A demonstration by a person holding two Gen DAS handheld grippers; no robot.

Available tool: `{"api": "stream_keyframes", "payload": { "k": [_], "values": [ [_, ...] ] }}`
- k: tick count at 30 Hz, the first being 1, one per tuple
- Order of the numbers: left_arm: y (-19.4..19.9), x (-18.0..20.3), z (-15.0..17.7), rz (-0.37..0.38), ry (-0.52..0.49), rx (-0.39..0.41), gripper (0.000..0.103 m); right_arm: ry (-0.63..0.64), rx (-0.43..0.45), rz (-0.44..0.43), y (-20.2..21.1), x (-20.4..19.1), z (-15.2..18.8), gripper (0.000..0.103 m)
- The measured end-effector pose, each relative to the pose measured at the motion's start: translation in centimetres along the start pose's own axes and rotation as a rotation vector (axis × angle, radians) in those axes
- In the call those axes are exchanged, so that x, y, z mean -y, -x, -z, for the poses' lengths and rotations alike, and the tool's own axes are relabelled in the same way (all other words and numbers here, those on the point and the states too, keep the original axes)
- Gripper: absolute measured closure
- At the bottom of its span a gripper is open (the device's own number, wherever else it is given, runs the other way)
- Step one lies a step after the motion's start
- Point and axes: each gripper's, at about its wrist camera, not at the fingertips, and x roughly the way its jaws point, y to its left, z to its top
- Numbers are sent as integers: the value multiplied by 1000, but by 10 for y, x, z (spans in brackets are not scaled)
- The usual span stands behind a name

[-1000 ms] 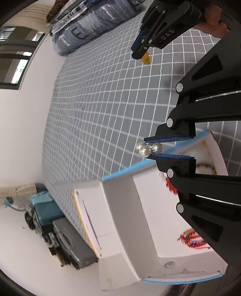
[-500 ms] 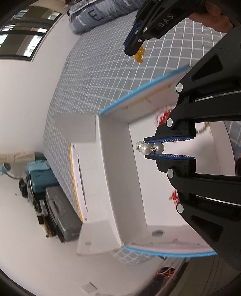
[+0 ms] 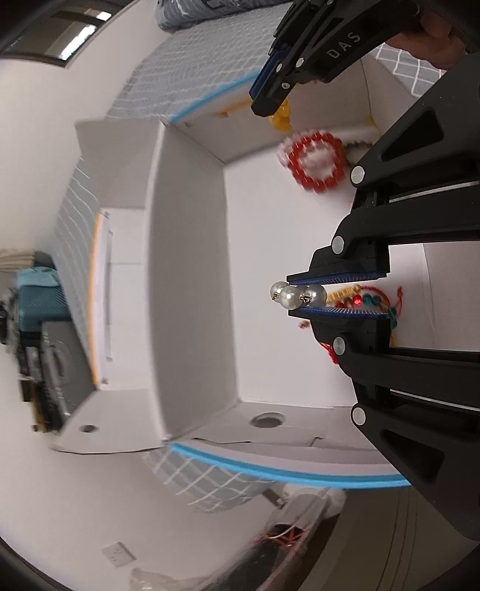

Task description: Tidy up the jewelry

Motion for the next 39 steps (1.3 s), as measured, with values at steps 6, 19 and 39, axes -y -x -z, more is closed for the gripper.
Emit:
{"api": "stream_keyframes", "payload": {
  "k": [6, 19, 39],
  "values": [
    [-18, -5, 1, -5, 10, -47, 92, 2, -73, 19, -29, 0, 4, 85],
    [-21, -7, -2, -28, 16, -51, 83, -5, -82, 14, -30, 3, 4, 64],
    [99, -32, 42, -34, 64, 249, 6, 5, 193, 33, 98, -16, 35, 8]
  ]
}}
